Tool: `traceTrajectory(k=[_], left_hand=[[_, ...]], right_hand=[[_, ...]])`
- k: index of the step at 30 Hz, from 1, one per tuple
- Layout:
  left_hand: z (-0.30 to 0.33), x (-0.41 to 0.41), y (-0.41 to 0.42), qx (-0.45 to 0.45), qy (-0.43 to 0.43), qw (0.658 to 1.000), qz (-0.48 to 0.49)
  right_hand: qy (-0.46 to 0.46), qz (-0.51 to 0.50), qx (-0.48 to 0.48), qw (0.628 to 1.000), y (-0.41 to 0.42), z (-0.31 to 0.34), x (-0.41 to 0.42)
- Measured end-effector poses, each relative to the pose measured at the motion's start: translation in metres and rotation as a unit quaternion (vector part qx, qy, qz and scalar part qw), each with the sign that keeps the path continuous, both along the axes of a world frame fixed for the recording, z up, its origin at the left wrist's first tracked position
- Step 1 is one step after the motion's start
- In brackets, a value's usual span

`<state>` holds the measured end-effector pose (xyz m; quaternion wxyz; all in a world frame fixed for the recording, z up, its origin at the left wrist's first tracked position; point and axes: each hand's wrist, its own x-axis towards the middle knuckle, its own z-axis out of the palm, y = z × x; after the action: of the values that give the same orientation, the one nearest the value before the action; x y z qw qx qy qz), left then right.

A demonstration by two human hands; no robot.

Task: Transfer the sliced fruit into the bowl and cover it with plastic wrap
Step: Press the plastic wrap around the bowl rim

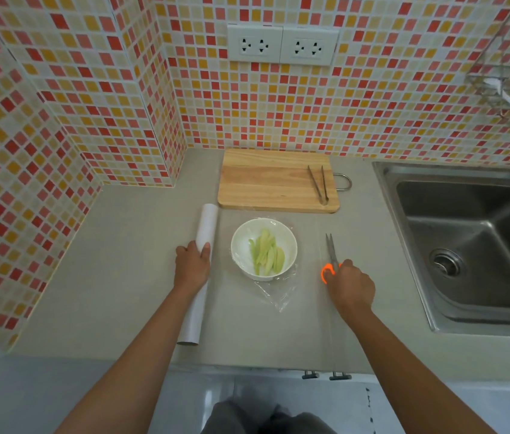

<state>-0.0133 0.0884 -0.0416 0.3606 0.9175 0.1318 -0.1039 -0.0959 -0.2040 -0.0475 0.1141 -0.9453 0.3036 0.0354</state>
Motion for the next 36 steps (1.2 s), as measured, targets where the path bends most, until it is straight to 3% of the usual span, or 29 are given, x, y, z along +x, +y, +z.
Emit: traceTrajectory(k=[7,17,21,23,26,30,36], left_hand=[[-0.001,-0.003,-0.004,0.096,-0.017,0.995,-0.001],[-0.007,0.001,-0.002,0.081,-0.037,0.996,0.021],[0.002,0.002,-0.002,0.109,-0.143,0.983,0.029],[0.007,0.004,-0.005,0.059,-0.207,0.976,0.018],[0.013,0.011,-0.019,-0.052,-0.23,0.972,-0.004],[0.016,0.02,-0.041,-0.11,-0.212,0.971,-0.021],[0.004,0.025,-0.06,-0.141,-0.148,0.979,-0.024]], right_hand=[[0.024,0.008,-0.038,0.999,0.002,0.003,0.002],[0.018,0.003,-0.024,1.0,0.001,0.005,0.009],[0.031,0.012,-0.052,0.998,0.005,0.01,0.009],[0.015,0.012,-0.064,0.998,0.007,0.014,0.009],[-0.025,0.022,-0.056,0.998,0.013,0.02,0.014],[-0.097,0.033,-0.026,0.994,0.028,0.033,0.03],[-0.221,0.065,0.091,0.969,0.051,0.035,0.06]])
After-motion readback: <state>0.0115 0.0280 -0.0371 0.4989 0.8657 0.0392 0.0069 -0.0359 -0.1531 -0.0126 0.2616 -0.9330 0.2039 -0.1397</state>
